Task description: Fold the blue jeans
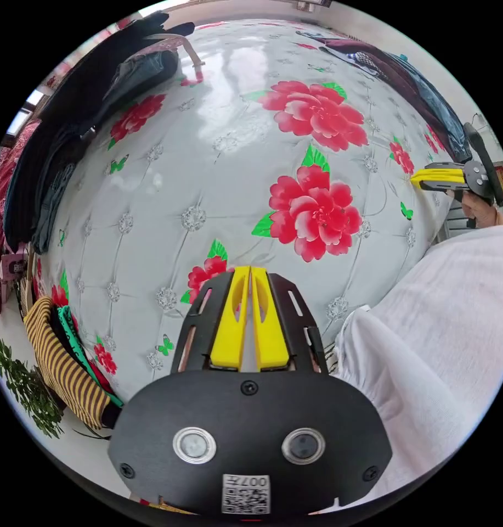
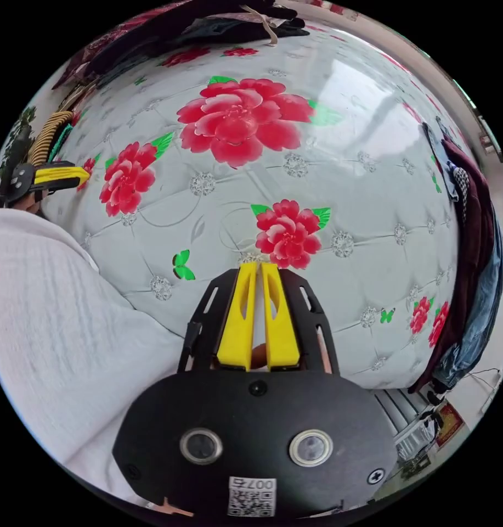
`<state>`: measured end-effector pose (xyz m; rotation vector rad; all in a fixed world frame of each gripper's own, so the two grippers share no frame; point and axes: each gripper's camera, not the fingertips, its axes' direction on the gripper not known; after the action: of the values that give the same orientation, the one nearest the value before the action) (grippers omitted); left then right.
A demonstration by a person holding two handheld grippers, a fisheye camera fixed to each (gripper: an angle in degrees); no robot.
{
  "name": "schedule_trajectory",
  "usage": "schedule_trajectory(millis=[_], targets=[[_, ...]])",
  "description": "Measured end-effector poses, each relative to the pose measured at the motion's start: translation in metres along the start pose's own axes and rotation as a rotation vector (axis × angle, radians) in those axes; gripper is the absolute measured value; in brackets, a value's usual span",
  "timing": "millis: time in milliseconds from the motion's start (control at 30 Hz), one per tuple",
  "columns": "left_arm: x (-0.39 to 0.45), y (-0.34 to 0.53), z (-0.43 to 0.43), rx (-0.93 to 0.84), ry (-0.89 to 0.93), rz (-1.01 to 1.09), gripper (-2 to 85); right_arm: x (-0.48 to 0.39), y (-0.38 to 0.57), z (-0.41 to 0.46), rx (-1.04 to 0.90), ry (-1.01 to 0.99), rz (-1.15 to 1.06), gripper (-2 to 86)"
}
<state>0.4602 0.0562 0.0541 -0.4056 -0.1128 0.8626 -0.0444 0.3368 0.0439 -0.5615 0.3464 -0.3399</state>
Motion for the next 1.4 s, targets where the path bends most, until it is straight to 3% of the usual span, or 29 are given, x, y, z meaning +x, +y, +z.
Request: schedule_trajectory(millis=[133,200,333,433,567,733,800,900,1000,1167,1400], targets=[[0.041,-0.022,-0.003,-0.072,0.048,-0.025,-0.9,0.047,0.021,-0.009,0.077,-0.256,0.065,0.9],[0.073,-0.024,-0.005,-0.091,-0.063,-0.039,-1.0,0.088,0.039,-0.018,0.141,-0.274,0.218,1.9],[0.099,-0.014,-0.015,-0.046,-0.170,-0.133,-1.0,0.222,0.146,-0.072,0.455,-0.057,0.661,4.7],[0.105,-0.007,-0.023,-0.023,-0.176,-0.202,-1.0,0.320,0.240,-0.108,0.559,0.109,0.967,6.5],[0.101,0.001,-0.034,-0.027,-0.130,-0.343,-1.0,0.413,0.322,-0.134,0.562,0.196,1.189,8.4],[0.104,0.015,-0.044,-0.031,-0.142,-0.522,-1.0,0.492,0.369,-0.135,0.562,0.078,1.303,9.3],[0.113,0.025,-0.051,-0.035,-0.060,-0.602,-1.0,0.508,0.372,-0.120,0.516,0.017,1.318,8.7],[0.139,0.044,-0.063,0.032,0.045,-0.620,-1.0,0.515,0.364,-0.108,0.474,-0.021,1.275,6.1],[0.162,0.068,-0.075,0.094,0.077,-0.635,-0.9,0.490,0.336,-0.129,0.413,0.117,1.198,2.6],[0.175,0.102,-0.099,0.194,0.098,-0.686,-0.8,0.346,0.281,-0.192,0.656,0.321,0.679,0.4],[0.187,0.108,-0.144,0.415,0.187,-0.500,3.8,0.147,0.175,-0.246,0.855,-0.081,-0.087,0.0]])
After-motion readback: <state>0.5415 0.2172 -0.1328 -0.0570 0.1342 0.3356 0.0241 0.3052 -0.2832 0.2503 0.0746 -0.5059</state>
